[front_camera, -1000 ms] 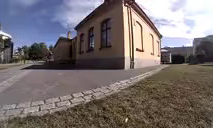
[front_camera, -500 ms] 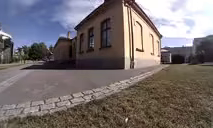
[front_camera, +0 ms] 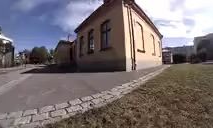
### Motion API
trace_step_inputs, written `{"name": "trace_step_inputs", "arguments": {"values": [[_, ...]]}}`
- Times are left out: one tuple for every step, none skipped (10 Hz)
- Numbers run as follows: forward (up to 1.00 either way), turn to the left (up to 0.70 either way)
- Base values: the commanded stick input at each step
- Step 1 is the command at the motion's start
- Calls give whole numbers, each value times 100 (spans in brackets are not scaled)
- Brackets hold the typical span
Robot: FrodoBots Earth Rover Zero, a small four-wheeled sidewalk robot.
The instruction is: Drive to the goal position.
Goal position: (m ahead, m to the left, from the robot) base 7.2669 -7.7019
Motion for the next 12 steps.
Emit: {"name": "trace_step_inputs", "arguments": {"values": [[70,0],[70,0],[70,0],[70,0],[70,0],[70,0],[70,0],[70,0],[70,0],[70,0],[70,0],[70,0]]}}
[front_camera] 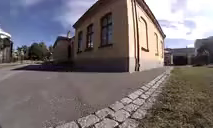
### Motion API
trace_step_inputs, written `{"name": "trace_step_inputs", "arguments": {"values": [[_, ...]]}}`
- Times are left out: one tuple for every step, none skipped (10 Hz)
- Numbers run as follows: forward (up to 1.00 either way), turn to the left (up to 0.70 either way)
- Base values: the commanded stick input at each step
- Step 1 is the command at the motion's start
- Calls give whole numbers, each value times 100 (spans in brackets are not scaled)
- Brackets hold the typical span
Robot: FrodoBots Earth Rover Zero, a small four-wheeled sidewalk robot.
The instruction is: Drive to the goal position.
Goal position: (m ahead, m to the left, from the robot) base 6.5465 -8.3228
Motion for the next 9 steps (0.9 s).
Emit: {"name": "trace_step_inputs", "arguments": {"values": [[70,0],[70,0],[70,0],[70,0],[70,0],[70,0],[70,0],[70,0],[70,0]]}}
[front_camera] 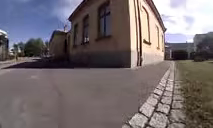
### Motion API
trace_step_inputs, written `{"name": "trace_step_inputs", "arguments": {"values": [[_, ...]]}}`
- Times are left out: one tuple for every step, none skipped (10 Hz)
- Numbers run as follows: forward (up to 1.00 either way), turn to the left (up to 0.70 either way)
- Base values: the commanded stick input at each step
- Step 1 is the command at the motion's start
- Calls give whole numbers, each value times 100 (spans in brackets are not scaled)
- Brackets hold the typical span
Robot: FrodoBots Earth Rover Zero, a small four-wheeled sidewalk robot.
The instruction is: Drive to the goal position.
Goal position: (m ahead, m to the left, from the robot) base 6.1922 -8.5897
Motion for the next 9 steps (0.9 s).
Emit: {"name": "trace_step_inputs", "arguments": {"values": [[70,0],[70,0],[70,0],[70,0],[70,0],[70,-7],[70,-35],[70,-35],[70,-35]]}}
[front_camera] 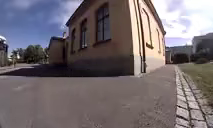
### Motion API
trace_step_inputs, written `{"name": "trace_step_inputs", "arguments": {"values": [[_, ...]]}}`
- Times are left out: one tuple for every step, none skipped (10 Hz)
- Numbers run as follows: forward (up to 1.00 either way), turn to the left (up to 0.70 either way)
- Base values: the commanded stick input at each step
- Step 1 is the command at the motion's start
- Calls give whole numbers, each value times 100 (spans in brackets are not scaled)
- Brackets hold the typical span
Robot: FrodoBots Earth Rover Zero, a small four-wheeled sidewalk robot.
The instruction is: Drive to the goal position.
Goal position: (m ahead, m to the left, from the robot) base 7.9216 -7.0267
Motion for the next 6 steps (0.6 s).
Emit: {"name": "trace_step_inputs", "arguments": {"values": [[70,-35],[70,-35],[70,-35],[70,0],[70,0],[70,0]]}}
